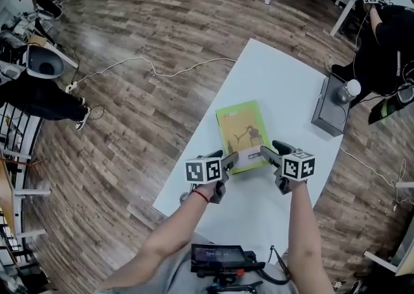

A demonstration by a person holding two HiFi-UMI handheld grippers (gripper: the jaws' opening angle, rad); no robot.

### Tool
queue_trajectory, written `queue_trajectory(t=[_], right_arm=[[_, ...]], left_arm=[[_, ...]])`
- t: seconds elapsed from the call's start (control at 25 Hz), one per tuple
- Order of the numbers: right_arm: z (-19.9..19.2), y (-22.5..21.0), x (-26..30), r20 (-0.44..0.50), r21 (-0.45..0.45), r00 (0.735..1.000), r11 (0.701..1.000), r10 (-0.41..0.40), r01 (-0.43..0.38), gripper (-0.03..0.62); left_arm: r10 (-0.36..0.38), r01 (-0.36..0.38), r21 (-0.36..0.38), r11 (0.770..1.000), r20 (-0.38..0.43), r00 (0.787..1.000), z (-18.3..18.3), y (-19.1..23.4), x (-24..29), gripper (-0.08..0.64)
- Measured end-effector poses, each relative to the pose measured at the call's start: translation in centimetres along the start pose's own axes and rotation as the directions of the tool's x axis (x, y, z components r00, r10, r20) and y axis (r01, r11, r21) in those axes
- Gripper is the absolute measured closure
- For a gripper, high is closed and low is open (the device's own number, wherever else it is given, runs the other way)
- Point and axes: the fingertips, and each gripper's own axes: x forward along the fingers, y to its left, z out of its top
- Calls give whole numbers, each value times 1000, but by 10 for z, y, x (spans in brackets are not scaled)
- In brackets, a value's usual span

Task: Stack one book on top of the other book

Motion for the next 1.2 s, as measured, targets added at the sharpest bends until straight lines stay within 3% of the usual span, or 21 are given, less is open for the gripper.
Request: queue_trajectory(t=[0.16,0.4,0.6,0.8,1.04,1.2], right_arm=[[-16,-15,-3,-56,82,998,997,16,-11,347],[-31,-11,5,-120,192,986,977,114,-89,325],[-36,-11,9,-114,323,971,932,211,-165,325],[-39,-6,11,-110,341,963,920,245,-194,325],[-42,-6,8,-81,369,976,915,204,-161,325],[-49,-2,6,-40,401,987,908,153,-125,325]], left_arm=[[-42,39,-59,997,-38,998,-13,8,8,279],[-111,100,-152,983,-66,992,-27,8,20,267],[-181,163,-216,963,-65,981,-30,6,27,267],[-210,189,-219,957,-80,974,-31,6,29,267],[-212,196,-168,966,-86,973,-26,6,30,267],[-232,217,-121,969,-133,964,-24,8,30,267]])
